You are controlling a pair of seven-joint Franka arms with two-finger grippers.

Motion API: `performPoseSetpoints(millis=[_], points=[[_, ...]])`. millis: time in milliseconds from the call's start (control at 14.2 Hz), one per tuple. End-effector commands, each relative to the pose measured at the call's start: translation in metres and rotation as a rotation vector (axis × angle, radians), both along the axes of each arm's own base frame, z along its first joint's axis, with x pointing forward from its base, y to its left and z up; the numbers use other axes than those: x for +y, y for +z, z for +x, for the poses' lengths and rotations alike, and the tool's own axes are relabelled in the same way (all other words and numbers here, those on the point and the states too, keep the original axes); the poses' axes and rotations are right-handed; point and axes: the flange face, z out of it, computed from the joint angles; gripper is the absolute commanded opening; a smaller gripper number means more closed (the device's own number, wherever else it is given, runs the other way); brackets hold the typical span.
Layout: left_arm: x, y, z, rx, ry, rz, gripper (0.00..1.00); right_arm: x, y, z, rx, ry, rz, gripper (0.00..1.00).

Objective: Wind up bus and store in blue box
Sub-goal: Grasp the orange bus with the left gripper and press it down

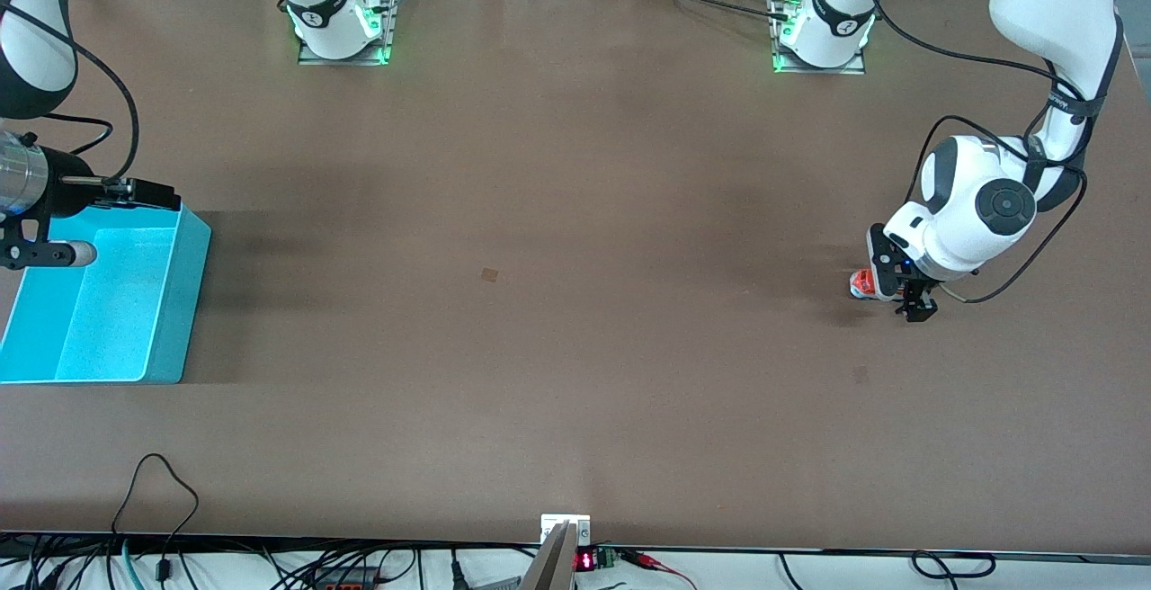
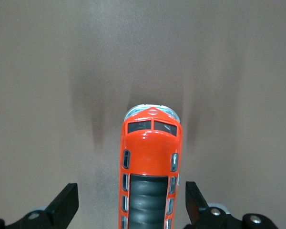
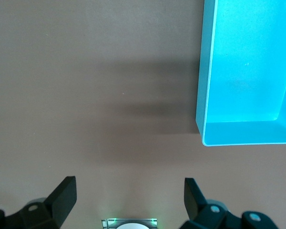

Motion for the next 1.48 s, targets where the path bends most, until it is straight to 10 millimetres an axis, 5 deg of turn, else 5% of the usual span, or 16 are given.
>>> performPoseSetpoints(millis=[0, 353, 847, 1412], points=[[0.003, 0.000, -0.005, 0.003, -0.026, 0.007, 0.57, 0.004, 0.006, 0.000, -0.003, -0.001, 0.003, 1.00], [0.009, -0.009, -0.008, 0.020, -0.010, 0.004, 0.26, 0.004, 0.007, 0.000, -0.005, 0.002, 0.006, 1.00], [0.011, -0.018, -0.009, 0.031, 0.001, 0.002, 0.23, 0.004, 0.007, 0.000, -0.003, 0.000, 0.007, 1.00], [0.109, -0.029, -0.014, 0.045, 0.057, 0.003, 0.23, 0.005, 0.007, 0.000, -0.003, -0.003, 0.006, 1.00]])
